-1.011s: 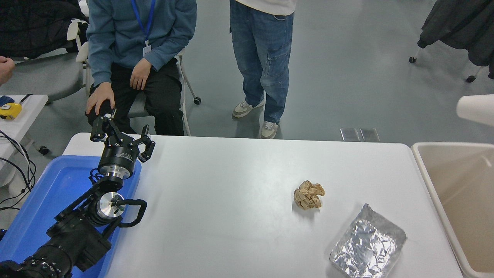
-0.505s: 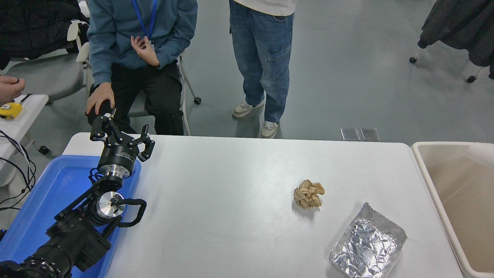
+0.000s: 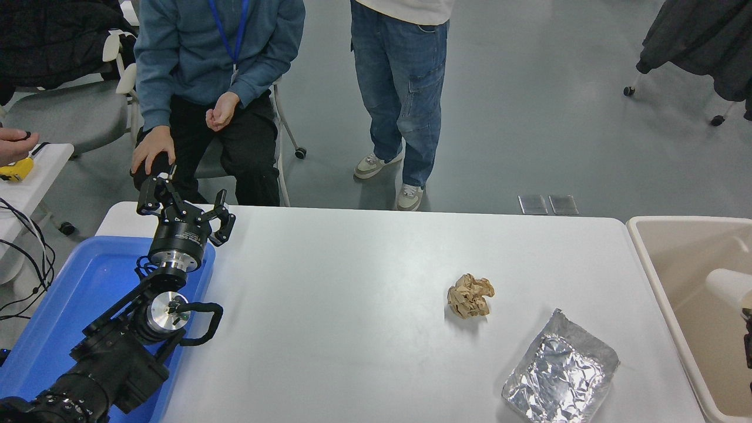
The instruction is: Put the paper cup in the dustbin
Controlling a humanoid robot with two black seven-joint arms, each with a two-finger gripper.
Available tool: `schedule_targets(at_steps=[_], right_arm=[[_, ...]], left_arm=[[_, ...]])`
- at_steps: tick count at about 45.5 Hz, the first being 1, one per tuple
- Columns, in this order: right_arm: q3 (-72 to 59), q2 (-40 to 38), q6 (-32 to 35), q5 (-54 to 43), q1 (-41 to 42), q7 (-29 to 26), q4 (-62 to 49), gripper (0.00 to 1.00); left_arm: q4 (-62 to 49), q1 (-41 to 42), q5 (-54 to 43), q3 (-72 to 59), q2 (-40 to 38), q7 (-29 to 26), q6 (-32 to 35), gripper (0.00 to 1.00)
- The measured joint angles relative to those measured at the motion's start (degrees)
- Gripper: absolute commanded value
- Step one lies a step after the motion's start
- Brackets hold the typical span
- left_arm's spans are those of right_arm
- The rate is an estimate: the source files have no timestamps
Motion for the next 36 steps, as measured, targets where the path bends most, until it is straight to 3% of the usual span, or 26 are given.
schedule_targets(at_steps=[16, 17, 18, 19, 21, 36], right_arm=[[3.0, 1.2, -2.3, 0.0, 0.6, -0.5, -0.3, 0.00], [3.1, 1.3, -2.3, 0.0, 0.7, -0.5, -0.3, 0.06], [3.2, 1.3, -2.4, 0.0, 0.8, -0.5, -0.3, 0.21], [3.2, 1.3, -2.4, 0.0, 0.9, -0.5, -0.3, 0.41], [3.4, 1.4, -2.5, 0.0, 1.1, -0.5, -0.3, 0.99], [4.6, 1.5, -2.3, 0.1, 2.2, -0.9, -0.4, 1.00]], left_arm=[[0.0, 0.0, 0.0, 0.0, 0.0, 0.0, 0.0, 1.00], [0.0, 0.0, 0.0, 0.0, 0.0, 0.0, 0.0, 1.00], [0.0, 0.0, 0.0, 0.0, 0.0, 0.0, 0.0, 1.00], [0.0, 0.0, 0.0, 0.0, 0.0, 0.0, 0.0, 1.00], [0.0, 0.0, 0.0, 0.0, 0.0, 0.0, 0.0, 1.00], [0.0, 0.0, 0.0, 0.0, 0.0, 0.0, 0.0, 1.00]])
